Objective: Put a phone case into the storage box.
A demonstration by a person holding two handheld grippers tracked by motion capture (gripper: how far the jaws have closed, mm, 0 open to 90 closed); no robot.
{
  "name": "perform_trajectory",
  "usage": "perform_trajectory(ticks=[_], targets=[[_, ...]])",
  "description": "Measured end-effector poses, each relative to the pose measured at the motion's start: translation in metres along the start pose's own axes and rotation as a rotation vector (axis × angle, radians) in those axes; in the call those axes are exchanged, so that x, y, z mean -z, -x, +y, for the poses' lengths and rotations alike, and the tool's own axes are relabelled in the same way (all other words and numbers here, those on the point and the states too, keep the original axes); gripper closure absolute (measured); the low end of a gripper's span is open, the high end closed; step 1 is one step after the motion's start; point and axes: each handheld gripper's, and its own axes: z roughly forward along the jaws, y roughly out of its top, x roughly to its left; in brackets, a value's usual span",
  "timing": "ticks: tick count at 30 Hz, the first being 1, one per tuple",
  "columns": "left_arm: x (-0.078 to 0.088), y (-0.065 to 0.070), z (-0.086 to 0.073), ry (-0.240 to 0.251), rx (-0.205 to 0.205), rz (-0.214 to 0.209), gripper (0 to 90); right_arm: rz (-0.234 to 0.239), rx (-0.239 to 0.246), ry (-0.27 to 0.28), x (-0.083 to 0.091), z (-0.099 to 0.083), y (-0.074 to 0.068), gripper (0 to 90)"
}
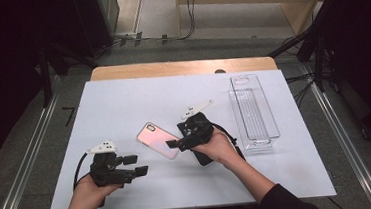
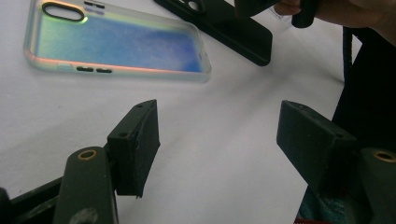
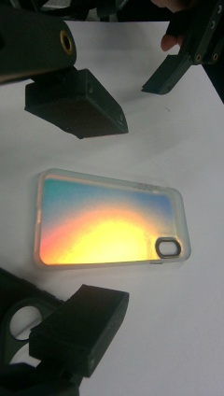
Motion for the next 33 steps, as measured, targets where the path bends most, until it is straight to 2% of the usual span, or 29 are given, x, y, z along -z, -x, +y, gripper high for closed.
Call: perform_trajectory(ticks=[12, 20, 28, 33], targets=[[0.000, -0.001, 0.000, -0.004, 0.001, -0.004, 30.3, 0.016, 0.015, -0.011, -0.026, 0.014, 0.000, 15.6], [0.001, -0.002, 0.000, -0.001, 0.004, -0.007, 30.3, 0.016, 0.018, -0.009, -0.038, 0.023, 0.001, 11.7], [0.003, -0.003, 0.000, 0.007, 0.011, -0.002, 30.4, 0.011, 0.006, -0.012, -0.044, 0.023, 0.003, 11.8], [0.003, -0.003, 0.000, 0.006, 0.008, -0.002, 30.4, -0.012, 0.002, -0.032, -0.049, 0.021, 0.004, 11.8]])
